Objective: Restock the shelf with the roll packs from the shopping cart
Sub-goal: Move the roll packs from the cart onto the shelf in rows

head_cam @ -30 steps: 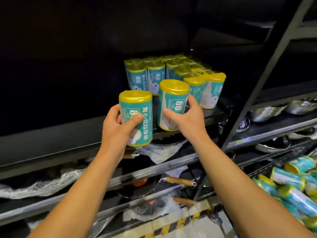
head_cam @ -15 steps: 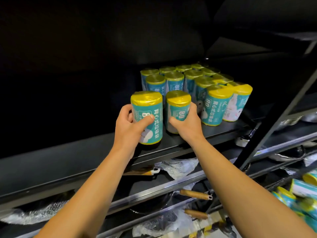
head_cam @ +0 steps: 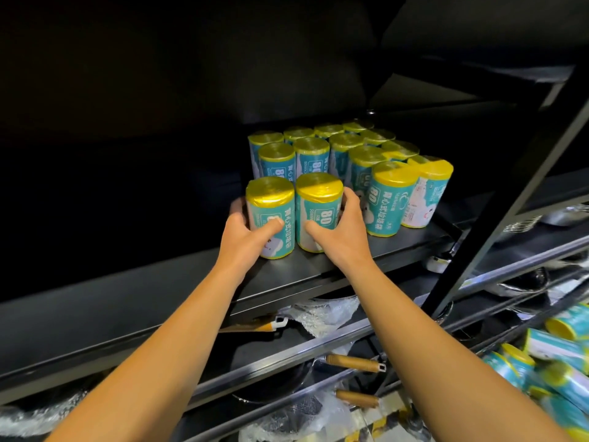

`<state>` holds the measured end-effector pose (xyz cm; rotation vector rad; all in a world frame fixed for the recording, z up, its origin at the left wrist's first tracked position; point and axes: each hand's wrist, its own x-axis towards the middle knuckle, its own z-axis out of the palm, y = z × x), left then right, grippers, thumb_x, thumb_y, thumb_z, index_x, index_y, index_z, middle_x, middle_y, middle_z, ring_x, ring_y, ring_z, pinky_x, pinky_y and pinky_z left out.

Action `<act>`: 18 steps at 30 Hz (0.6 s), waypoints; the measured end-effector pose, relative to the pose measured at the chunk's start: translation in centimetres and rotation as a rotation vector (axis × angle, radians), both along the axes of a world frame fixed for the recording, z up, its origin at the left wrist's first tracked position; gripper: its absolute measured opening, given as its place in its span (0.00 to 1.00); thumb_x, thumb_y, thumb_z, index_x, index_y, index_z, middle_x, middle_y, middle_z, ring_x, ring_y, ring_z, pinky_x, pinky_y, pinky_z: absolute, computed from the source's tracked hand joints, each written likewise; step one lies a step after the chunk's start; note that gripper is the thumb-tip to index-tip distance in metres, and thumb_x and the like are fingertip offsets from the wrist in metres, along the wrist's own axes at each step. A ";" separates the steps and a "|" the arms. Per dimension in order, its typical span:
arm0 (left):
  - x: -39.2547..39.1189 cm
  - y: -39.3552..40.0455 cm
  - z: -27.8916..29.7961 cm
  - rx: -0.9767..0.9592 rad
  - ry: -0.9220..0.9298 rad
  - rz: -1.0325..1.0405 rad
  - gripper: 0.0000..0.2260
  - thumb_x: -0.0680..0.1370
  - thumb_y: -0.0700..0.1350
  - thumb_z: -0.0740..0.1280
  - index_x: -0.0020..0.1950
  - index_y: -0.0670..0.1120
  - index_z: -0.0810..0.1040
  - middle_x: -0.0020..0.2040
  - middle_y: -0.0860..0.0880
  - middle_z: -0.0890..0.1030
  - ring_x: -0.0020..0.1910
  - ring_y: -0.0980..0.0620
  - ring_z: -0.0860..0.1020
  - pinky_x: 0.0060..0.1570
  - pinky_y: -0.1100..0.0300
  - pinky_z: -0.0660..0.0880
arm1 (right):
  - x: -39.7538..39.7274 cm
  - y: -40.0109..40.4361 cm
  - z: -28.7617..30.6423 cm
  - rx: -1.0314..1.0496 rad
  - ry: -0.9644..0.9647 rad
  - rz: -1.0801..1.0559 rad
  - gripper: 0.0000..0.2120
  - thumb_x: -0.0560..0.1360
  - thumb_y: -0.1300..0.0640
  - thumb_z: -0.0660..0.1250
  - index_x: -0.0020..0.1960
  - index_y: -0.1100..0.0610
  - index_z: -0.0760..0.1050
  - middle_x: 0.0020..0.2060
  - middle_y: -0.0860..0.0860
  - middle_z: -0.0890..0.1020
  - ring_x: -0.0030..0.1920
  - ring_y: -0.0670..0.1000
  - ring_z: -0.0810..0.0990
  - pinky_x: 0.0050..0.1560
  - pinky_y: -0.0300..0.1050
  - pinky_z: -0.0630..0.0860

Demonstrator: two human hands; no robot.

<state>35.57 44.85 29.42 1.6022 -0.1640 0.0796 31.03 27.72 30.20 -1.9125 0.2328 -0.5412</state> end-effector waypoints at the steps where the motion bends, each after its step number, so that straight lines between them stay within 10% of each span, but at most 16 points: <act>1: -0.1 0.1 0.1 0.036 -0.026 0.006 0.31 0.64 0.50 0.77 0.64 0.47 0.72 0.53 0.49 0.84 0.52 0.52 0.84 0.53 0.50 0.82 | -0.1 0.2 0.1 -0.027 -0.024 -0.031 0.44 0.67 0.53 0.77 0.77 0.54 0.59 0.70 0.52 0.69 0.69 0.51 0.71 0.68 0.48 0.72; 8: -0.7 0.4 -0.5 0.382 -0.215 0.196 0.46 0.59 0.65 0.73 0.72 0.46 0.66 0.57 0.48 0.72 0.59 0.48 0.75 0.54 0.46 0.79 | -0.2 1.9 -0.9 -0.228 -0.141 -0.192 0.42 0.72 0.59 0.75 0.79 0.56 0.55 0.68 0.56 0.67 0.68 0.57 0.69 0.68 0.52 0.70; 18: 0.1 0.6 -0.7 0.347 -0.224 0.196 0.35 0.67 0.45 0.80 0.71 0.42 0.71 0.53 0.53 0.74 0.52 0.59 0.77 0.48 0.62 0.80 | 3.9 0.8 -0.7 -0.268 -0.060 -0.268 0.36 0.78 0.59 0.70 0.79 0.58 0.55 0.71 0.57 0.70 0.69 0.60 0.71 0.64 0.55 0.71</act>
